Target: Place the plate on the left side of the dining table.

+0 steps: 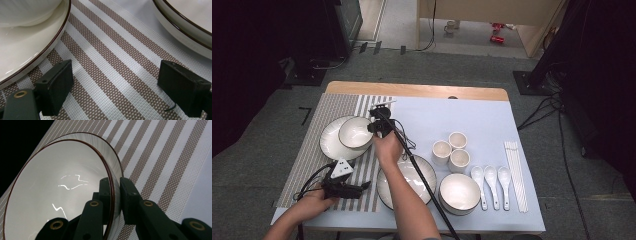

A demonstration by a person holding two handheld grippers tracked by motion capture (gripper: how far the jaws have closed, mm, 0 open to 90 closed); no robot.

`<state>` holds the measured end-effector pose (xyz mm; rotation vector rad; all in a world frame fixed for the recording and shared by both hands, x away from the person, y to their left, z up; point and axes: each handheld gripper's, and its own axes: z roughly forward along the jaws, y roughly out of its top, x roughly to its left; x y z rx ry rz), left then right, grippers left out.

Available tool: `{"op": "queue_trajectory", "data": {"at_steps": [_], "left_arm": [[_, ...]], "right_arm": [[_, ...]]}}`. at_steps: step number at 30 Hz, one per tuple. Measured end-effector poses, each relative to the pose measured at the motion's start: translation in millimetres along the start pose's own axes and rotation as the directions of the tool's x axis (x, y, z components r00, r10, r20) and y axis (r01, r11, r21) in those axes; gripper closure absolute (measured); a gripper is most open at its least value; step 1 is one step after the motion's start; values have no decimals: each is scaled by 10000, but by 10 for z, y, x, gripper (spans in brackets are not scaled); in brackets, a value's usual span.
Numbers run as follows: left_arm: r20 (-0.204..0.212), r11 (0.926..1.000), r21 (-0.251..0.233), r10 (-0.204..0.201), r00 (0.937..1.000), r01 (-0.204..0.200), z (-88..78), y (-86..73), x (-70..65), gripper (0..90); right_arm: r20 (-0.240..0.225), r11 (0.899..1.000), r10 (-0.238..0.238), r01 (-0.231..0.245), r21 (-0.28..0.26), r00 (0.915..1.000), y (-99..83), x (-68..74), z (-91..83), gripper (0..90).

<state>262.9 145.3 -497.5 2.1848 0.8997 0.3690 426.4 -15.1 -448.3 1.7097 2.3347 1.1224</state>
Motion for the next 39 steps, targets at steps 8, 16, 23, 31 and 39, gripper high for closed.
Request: {"op": "queue_trajectory", "data": {"at_steps": [8,16,23,31,39], "left_arm": [[2,10000,-3,-3,10000,3,0,0,0,131],[9,10000,-10,-12,10000,12,0,0,1,130],[-3,10000,-3,6,10000,-6,-1,0,2,130],[3,10000,-26,-26,10000,26,0,-1,2,131],[2,10000,-11,-7,10000,7,-1,-1,3,131]], "right_arm": [[-102,9999,-144,144,35,9998,-2,-7,14,797],[-266,9989,-475,475,15,9985,2,-22,-8,756],[-327,9940,-1070,1062,-270,9937,17,-8,-63,689],[-736,9917,-1257,1234,-353,9893,28,-12,-127,604],[-986,9833,-1741,1677,-701,9798,-1,-24,-205,561]]}}
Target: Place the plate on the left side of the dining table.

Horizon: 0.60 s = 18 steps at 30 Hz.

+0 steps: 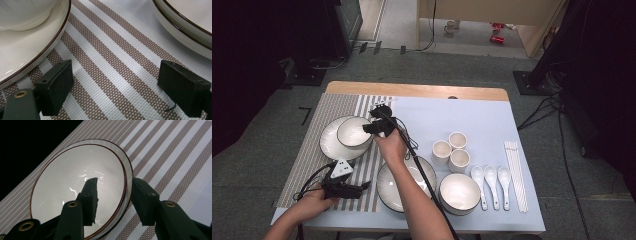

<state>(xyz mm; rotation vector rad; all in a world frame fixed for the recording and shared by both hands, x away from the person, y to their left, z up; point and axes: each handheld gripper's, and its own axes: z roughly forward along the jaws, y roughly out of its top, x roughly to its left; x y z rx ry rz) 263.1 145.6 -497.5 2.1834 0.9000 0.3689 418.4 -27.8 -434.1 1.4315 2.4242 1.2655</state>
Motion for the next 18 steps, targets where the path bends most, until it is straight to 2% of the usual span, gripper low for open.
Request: {"op": "queue_trajectory", "data": {"at_steps": [12,18], "left_arm": [[5,10000,0,-3,10000,3,0,0,1,131],[4,10000,-1,2,10000,-2,0,0,1,131]], "right_arm": [[-15,9991,-429,429,-48,9991,-65,5,-123,547],[-168,9989,-431,428,-168,9989,-99,-2,-190,550]]}}
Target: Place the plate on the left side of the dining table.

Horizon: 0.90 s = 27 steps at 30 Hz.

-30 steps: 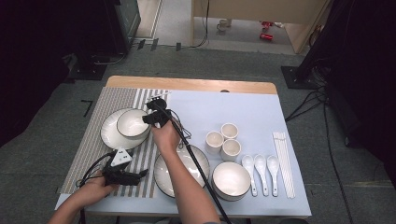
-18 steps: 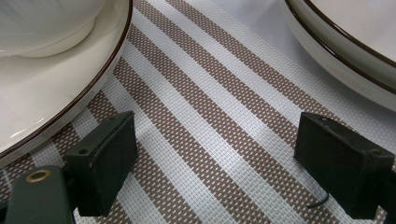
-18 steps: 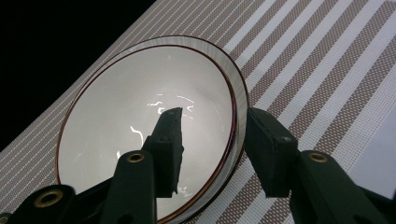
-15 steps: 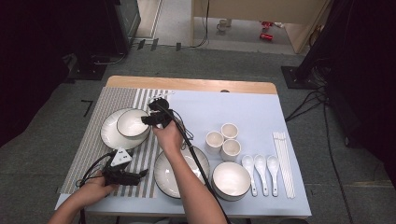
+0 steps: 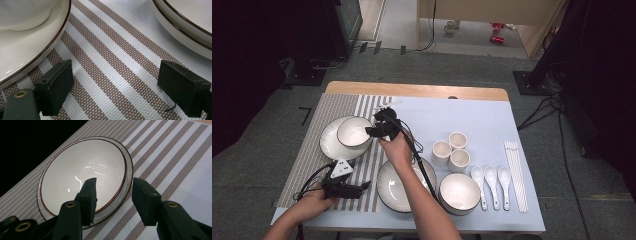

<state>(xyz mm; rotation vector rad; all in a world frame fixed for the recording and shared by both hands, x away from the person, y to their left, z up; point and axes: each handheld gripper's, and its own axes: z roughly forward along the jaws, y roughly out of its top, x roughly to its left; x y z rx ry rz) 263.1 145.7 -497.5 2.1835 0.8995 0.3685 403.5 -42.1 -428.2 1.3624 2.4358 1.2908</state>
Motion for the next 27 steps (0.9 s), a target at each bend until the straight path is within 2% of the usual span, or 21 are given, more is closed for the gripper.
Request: {"op": "queue_trajectory", "data": {"at_steps": [7,12,19,23,27], "left_arm": [[9,10000,-5,-12,10000,12,0,0,1,130],[13,10000,-1,-18,10000,18,-1,0,1,131],[11,10000,5,-15,10000,15,-2,0,1,131],[6,10000,-2,-9,10000,9,-1,0,0,130],[11,10000,-3,-15,10000,15,-1,0,0,130]], "right_arm": [[-161,9998,-181,182,34,9997,-36,25,-56,581],[-206,9995,-322,321,-46,9993,-58,31,-121,634],[-396,9990,-442,446,101,9982,-106,30,-152,761],[-554,9989,-397,409,219,9977,-132,40,-132,780],[-560,9980,-564,579,256,9968,-141,60,-118,781]]}}
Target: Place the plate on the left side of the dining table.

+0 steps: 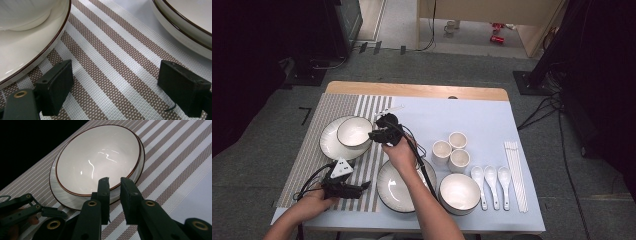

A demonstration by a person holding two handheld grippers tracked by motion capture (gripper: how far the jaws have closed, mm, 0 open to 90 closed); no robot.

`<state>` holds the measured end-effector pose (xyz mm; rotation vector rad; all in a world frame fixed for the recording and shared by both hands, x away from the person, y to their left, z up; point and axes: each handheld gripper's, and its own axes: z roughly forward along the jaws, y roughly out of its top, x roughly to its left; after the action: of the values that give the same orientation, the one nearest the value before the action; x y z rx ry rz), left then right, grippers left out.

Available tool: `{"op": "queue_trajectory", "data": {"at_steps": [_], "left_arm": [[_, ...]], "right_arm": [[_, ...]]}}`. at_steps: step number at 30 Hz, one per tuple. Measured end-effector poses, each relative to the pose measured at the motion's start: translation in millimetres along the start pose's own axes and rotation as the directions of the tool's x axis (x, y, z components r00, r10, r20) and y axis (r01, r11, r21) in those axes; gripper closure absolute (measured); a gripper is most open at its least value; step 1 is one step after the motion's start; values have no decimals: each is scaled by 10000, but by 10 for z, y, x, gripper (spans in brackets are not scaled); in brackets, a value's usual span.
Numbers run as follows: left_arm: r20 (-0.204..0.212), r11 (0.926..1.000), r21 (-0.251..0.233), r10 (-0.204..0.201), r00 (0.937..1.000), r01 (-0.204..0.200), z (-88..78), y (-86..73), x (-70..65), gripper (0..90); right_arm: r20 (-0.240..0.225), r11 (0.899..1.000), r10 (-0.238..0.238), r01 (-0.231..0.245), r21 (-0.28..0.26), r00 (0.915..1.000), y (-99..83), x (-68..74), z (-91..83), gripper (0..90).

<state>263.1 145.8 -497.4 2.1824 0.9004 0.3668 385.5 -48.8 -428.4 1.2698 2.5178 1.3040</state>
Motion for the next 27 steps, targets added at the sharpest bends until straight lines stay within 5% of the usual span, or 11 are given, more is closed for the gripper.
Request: {"op": "queue_trajectory", "data": {"at_steps": [18,27], "left_arm": [[-27,10000,10,31,10000,-31,2,1,-3,131],[-23,10000,12,31,10000,-31,2,1,-2,131]], "right_arm": [[-49,9995,-304,303,-106,9995,-11,41,93,617],[-98,9956,-901,898,-273,9959,4,81,161,569]]}}
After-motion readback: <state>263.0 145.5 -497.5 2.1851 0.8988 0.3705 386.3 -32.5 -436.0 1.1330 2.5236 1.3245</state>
